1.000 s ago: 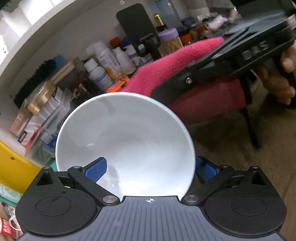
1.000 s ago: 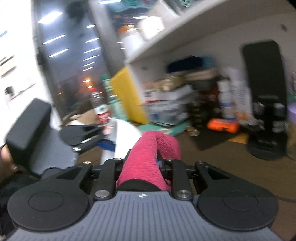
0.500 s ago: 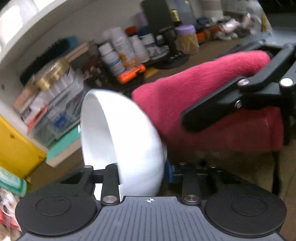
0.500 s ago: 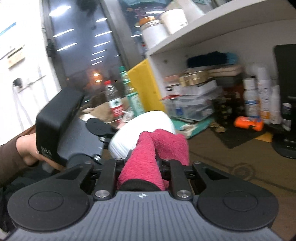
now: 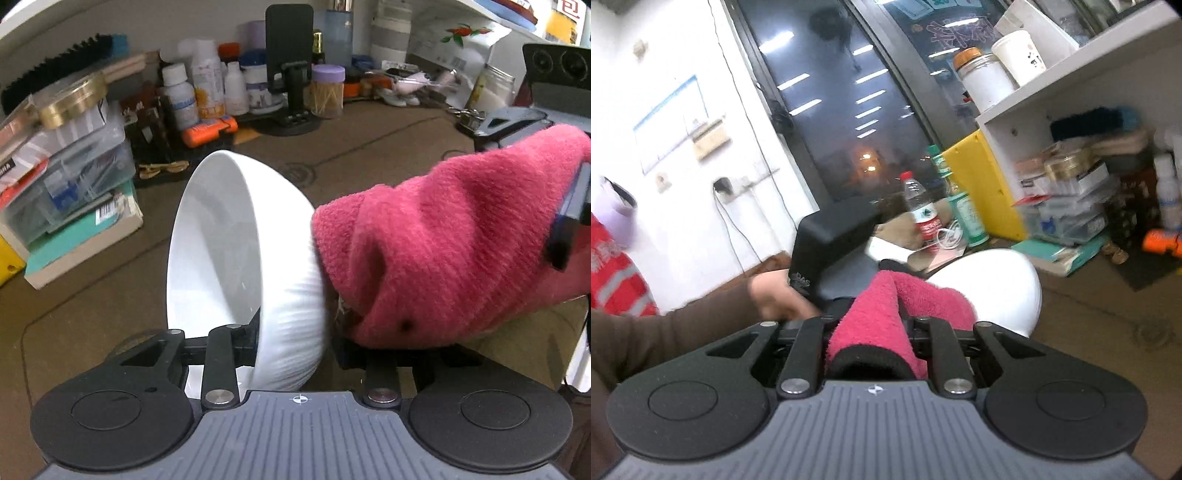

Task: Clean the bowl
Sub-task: 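Rub the pink towel around the bowl's base with the right tool, then wipe the bowl's outer wall again with the towel in the right tool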

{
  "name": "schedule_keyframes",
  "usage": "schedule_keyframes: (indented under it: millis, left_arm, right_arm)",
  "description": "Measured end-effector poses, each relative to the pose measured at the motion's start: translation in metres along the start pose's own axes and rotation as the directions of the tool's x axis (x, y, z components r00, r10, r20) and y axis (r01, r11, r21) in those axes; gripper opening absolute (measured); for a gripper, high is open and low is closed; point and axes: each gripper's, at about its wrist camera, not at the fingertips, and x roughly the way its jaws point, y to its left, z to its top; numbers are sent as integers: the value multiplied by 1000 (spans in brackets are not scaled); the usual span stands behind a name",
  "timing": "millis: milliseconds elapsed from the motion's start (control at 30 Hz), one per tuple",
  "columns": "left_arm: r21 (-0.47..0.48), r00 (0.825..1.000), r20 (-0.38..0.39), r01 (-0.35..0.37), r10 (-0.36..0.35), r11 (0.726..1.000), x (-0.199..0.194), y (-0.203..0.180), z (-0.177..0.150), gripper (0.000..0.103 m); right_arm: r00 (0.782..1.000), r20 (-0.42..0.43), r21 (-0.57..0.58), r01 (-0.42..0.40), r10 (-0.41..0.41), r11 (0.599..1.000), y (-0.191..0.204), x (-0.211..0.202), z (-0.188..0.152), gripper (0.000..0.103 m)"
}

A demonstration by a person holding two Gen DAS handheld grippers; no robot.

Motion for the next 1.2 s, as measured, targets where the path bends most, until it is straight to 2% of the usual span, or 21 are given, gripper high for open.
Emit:
schedule_keyframes:
  millis: [67, 133, 200, 300, 367, 433, 500, 533, 567, 600, 633, 700, 733, 833, 867, 900, 933, 1000, 1067, 1133, 1200]
  left_arm:
    - [-10, 1000, 1, 5, -5, 1000, 1, 4, 0, 37]
    - [-36, 1000, 3, 20, -20, 999, 1, 11, 2, 38]
    - [-30, 1000, -1, 18, -18, 999, 2, 12, 2, 41]
    - [-23, 1000, -7, 0, -1, 1000, 6, 10, 3, 46]
    - [-20, 1000, -7, -12, 12, 1000, 7, 8, 4, 47]
    - [-4, 999, -16, -36, 36, 999, 9, 4, 6, 47]
    - [7, 999, -20, -50, 50, 999, 9, 2, 6, 48]
    - [17, 998, -23, -63, 63, 998, 10, 0, 6, 48]
    - [24, 997, -24, -69, 69, 997, 10, -1, 5, 49]
    - [31, 997, -25, -75, 76, 997, 11, -2, 5, 50]
    - [29, 997, -25, -72, 73, 997, 11, -1, 5, 50]
    - [23, 998, -28, -62, 63, 998, 10, 2, 4, 51]
    - [19, 998, -30, -56, 57, 998, 10, 3, 4, 51]
    - [22, 998, -36, -48, 49, 999, 10, 3, 5, 55]
    - [24, 998, -40, -44, 45, 999, 11, 3, 5, 57]
    - [29, 998, -41, -46, 47, 999, 11, 2, 4, 58]
    - [35, 998, -42, -47, 49, 998, 11, 1, 4, 60]
    - [38, 998, -47, -44, 45, 998, 12, 0, 3, 63]
    - [40, 998, -50, -41, 43, 998, 12, 1, 4, 64]
    - [34, 998, -50, -35, 37, 999, 12, 2, 4, 65]
    - [35, 998, -49, -29, 30, 999, 13, 1, 3, 69]
  right_arm:
    - [994, 19, 29, 104, -104, 994, -17, 8, 10, 18]
    - [960, 33, 20, 276, -277, 961, -35, 14, 18, 14]
    - [931, 17, 29, 363, -364, 931, -51, 20, 16, 13]
    - [912, -43, 81, 410, -408, 908, -75, 21, -2, 16]
    - [913, -84, 116, 407, -399, 906, -82, 15, -7, 20]
    - [925, -49, 106, 379, -376, 919, -75, -2, -4, 31]
    - [950, 26, 109, 306, -311, 946, -67, -29, -1, 65]
    - [960, 46, 93, 272, -277, 958, -61, -37, 1, 73]
    - [967, 62, 55, 245, -248, 968, -52, -46, 2, 91]
    - [970, 64, -36, 238, -236, 971, -35, -54, 2, 101]
    - [970, 47, -127, 242, -238, 962, -19, -56, 0, 102]
    - [965, -15, -295, 245, -261, 924, 7, -50, -5, 102]
    - [953, -48, -374, 262, -300, 890, 16, -43, -9, 102]
    - [876, -121, -616, 303, -467, 727, 34, -10, -28, 102]
    - [859, -122, -666, 300, -497, 683, 36, -2, -35, 102]
    - [839, -138, -735, 269, -526, 623, 38, 9, -45, 102]
    - [828, -178, -763, 225, -532, 606, 39, 17, -51, 102]
    - [824, -236, -754, 179, -515, 632, 35, 26, -56, 102]
    - [833, -316, -681, 134, -454, 720, 23, 30, -52, 103]
    - [826, -390, -566, 135, -408, 813, 2, 37, -45, 102]
    - [806, -425, -482, 183, -411, 857, -10, 44, -41, 96]
